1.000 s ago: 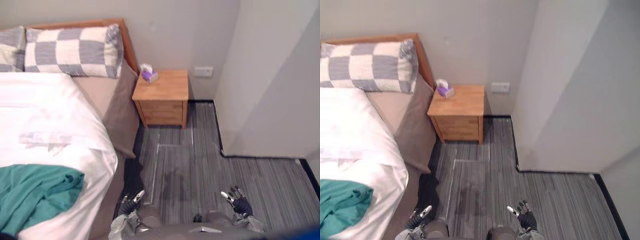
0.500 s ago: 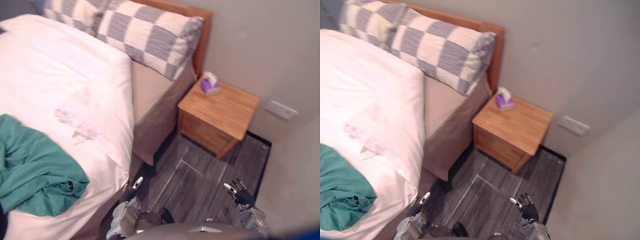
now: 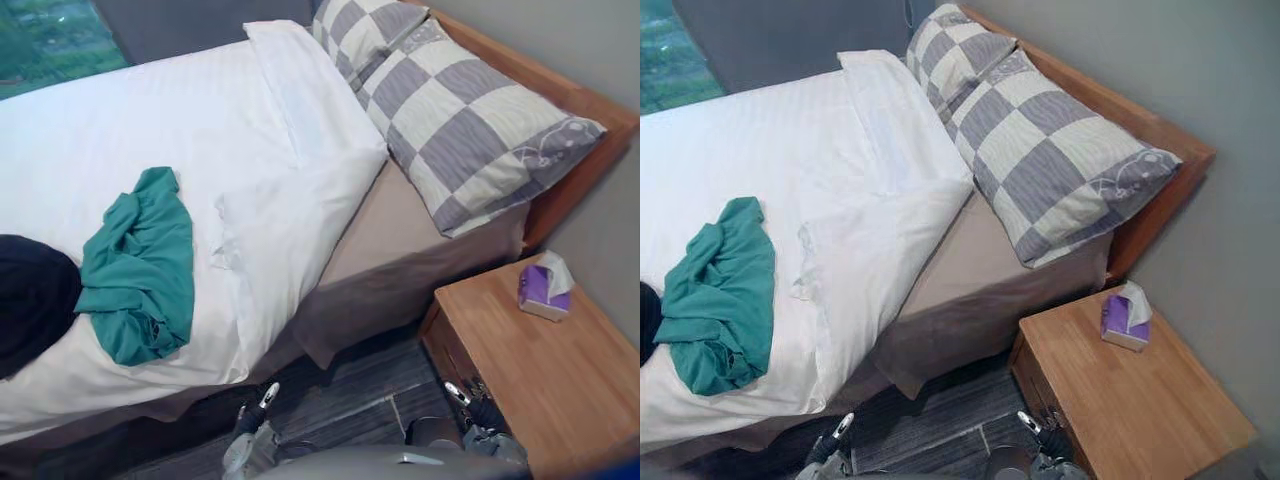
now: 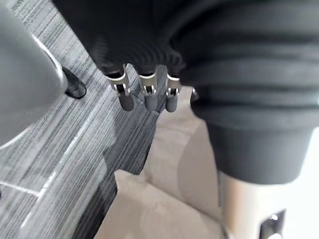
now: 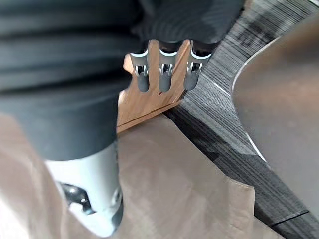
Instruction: Tidy the bed and pick cloth on bed and put in laundry
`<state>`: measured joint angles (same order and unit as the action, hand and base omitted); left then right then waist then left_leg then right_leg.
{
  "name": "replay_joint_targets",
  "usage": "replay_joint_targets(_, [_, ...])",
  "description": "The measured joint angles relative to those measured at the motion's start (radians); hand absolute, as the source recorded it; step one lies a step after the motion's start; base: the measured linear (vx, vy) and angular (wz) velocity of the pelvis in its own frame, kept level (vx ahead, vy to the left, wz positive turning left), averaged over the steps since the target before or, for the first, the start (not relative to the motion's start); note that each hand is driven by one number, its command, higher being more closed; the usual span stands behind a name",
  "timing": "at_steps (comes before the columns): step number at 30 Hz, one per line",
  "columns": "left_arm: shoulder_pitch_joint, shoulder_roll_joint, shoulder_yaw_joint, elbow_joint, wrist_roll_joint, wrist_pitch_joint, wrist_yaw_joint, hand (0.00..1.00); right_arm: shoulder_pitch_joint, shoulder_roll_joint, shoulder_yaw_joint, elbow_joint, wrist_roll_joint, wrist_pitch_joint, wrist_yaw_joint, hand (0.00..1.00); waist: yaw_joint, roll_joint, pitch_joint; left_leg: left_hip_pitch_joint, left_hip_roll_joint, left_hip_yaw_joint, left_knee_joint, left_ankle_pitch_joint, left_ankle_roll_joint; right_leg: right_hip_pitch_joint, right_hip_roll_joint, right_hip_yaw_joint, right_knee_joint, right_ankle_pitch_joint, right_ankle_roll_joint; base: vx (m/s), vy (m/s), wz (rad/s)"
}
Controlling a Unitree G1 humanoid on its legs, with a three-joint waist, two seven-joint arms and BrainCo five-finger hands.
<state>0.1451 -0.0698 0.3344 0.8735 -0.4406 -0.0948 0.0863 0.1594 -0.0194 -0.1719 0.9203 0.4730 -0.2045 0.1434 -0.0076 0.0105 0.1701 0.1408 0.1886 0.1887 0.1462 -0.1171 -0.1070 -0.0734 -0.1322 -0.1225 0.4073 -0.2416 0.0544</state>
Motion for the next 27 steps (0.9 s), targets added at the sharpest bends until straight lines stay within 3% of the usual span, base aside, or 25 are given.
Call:
replay_joint_targets(4, [-0.002,0.007,-0.022,-0.028,0.031,-0.003,-0.003,0.00,0.019,0.017,0.007,-0.007,0.066,-0.016,-0.059,0.00,0.005,-0.016,-0.001,-0.062,0.021,0.102,0.078,0.026,0.009,0.064,-0.030,-0.109,-0.045,-0.005,-0.005,-0.02,-0.082,0.84])
replay_joint_targets(9, [0.007,0.018,-0.066,-0.035,0.089,0.003,-0.016,0.00,0.037,0.052,0.004,-0.138,0.055,-0.095,-0.139,0.00,0.002,-0.015,-0.008,-0.016,-0.008,0.174,-0.135,0.142,0.009,0.058,-0.039,-0.166,-0.059,-0.004,-0.006,-0.08,-0.013,0.42])
replay_joint_targets(11, [0.015,0.028,-0.092,-0.045,0.113,0.016,-0.018,0.00,0.054,0.060,0.006,-0.227,0.047,-0.106,-0.182,0.00,0.001,-0.016,-0.019,-0.015,-0.011,0.193,-0.169,0.164,0.010,0.055,-0.039,-0.182,-0.059,-0.003,-0.006,-0.06,0.007,0.27])
replay_joint_targets(13, [0.045,0.045,-0.139,-0.090,0.157,0.045,-0.044,0.00,0.078,0.046,0.005,-0.417,-0.012,-0.113,-0.265,0.00,0.001,-0.022,-0.035,-0.014,-0.014,0.220,-0.197,0.179,0.017,0.055,-0.040,-0.199,-0.058,-0.005,-0.005,-0.07,0.021,0.24])
replay_joint_targets(17, [0.078,0.067,-0.188,-0.115,0.201,0.069,-0.081,0.00,0.104,0.032,-0.015,-0.717,-0.120,-0.107,-0.356,0.00,-0.001,-0.026,-0.065,-0.016,-0.022,0.238,-0.228,0.188,0.017,0.048,-0.039,-0.201,-0.054,-0.027,0.004,-0.05,0.038,0.20])
replay_joint_targets(21, [0.110,0.121,-0.255,-0.116,0.224,0.061,-0.112,0.00,0.099,-0.051,-0.056,-0.905,-0.295,0.000,-0.379,0.00,-0.007,-0.037,-0.077,-0.017,-0.057,0.198,-0.243,0.185,0.025,0.042,-0.026,-0.117,-0.040,-0.047,0.018,0.01,0.038,0.19])
replay_joint_targets(23, [0.115,0.130,-0.272,-0.114,0.224,0.053,-0.132,0.00,0.069,-0.114,-0.073,-0.957,-0.358,0.072,-0.355,0.00,-0.016,-0.046,-0.074,-0.014,-0.087,0.188,-0.244,0.164,0.037,0.029,-0.054,-0.100,-0.022,-0.050,0.042,0.03,0.087,0.07])
replay_joint_targets(27, [0.117,0.155,-0.297,-0.105,0.226,0.044,-0.132,0.00,-0.016,-0.196,-0.049,-1.022,-0.412,0.145,-0.291,0.00,-0.037,-0.059,-0.065,0.012,-0.118,0.185,-0.243,0.144,0.048,0.012,-0.081,-0.033,0.062,-0.021,0.069,0.11,0.072,0.00])
